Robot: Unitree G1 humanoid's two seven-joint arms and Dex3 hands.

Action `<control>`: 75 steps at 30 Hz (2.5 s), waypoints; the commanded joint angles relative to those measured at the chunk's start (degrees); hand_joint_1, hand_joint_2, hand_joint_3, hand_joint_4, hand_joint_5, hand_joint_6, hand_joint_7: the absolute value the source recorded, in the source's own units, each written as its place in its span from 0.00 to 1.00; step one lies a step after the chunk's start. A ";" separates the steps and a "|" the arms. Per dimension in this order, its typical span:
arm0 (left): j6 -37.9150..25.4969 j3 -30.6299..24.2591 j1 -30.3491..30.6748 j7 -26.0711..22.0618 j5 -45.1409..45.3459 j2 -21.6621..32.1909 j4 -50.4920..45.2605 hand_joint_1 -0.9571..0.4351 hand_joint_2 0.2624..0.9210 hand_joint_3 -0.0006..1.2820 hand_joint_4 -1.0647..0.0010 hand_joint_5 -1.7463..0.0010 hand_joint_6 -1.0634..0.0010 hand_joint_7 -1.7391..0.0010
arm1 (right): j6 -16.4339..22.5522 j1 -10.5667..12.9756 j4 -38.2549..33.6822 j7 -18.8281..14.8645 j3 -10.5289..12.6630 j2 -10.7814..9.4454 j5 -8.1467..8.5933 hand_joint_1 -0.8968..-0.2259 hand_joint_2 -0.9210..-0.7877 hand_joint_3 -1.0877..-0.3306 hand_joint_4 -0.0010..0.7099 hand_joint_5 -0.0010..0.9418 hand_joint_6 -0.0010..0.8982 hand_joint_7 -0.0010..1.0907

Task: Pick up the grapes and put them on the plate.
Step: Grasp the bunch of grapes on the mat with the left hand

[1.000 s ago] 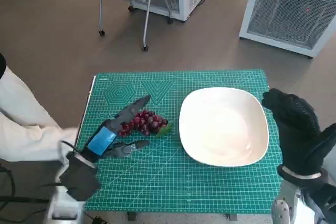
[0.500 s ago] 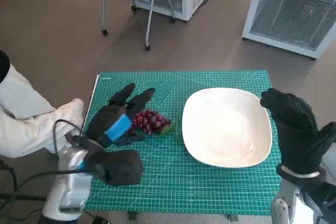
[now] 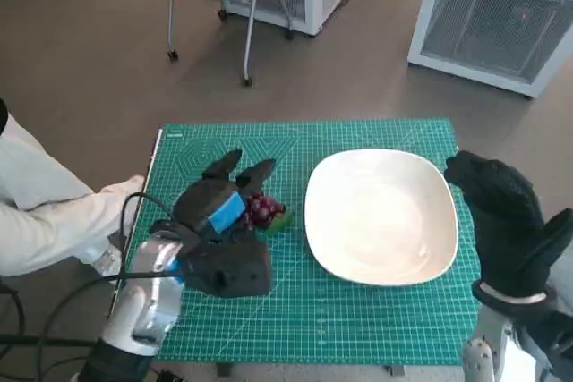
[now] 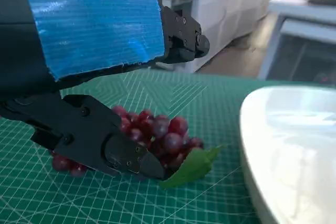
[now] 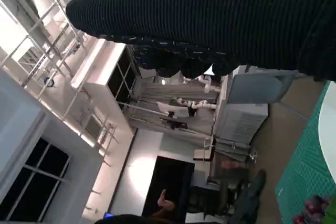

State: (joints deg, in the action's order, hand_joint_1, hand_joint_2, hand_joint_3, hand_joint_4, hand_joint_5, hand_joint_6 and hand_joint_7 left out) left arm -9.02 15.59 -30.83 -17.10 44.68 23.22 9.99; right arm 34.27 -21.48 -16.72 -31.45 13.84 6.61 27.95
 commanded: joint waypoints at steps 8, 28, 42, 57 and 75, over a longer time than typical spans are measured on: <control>-2.70 3.71 -4.94 -1.86 0.01 -0.52 7.68 0.42 0.77 0.00 0.98 1.00 0.78 1.00 | -0.25 1.68 -0.24 -0.38 0.35 0.07 -0.02 0.72 0.00 0.68 0.74 0.30 0.29 0.73; -9.40 6.98 -12.29 -2.63 -1.21 -3.60 23.45 0.44 0.78 0.00 0.99 1.00 0.79 1.00 | -0.72 2.45 0.81 0.67 0.26 -0.09 -0.69 0.72 0.00 0.67 0.74 0.29 0.28 0.75; -9.57 7.67 -13.28 -2.56 -2.29 -3.93 26.17 0.44 0.78 0.00 0.99 1.00 0.79 1.00 | -1.04 2.97 1.35 0.93 0.20 -0.03 -0.71 0.72 0.00 0.67 0.74 0.29 0.28 0.75; -5.75 9.16 -16.41 1.34 -3.77 -5.32 33.63 0.46 0.79 0.00 0.96 0.99 0.76 0.99 | -1.70 3.04 1.78 1.14 0.01 0.06 -0.79 0.72 0.00 0.67 0.74 0.29 0.27 0.76; 3.11 12.11 -17.38 14.40 -2.14 -5.27 42.14 0.69 0.64 0.50 0.63 0.09 0.43 0.31 | -1.84 3.12 1.48 0.55 0.38 0.46 -0.14 0.72 0.00 0.67 0.74 0.29 0.27 0.76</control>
State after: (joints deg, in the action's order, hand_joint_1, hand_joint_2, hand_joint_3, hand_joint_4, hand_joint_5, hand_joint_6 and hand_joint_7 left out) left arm -6.32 26.77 -47.77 -2.54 42.18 17.60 50.93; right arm 33.17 -19.40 -14.58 -30.67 13.90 6.64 27.85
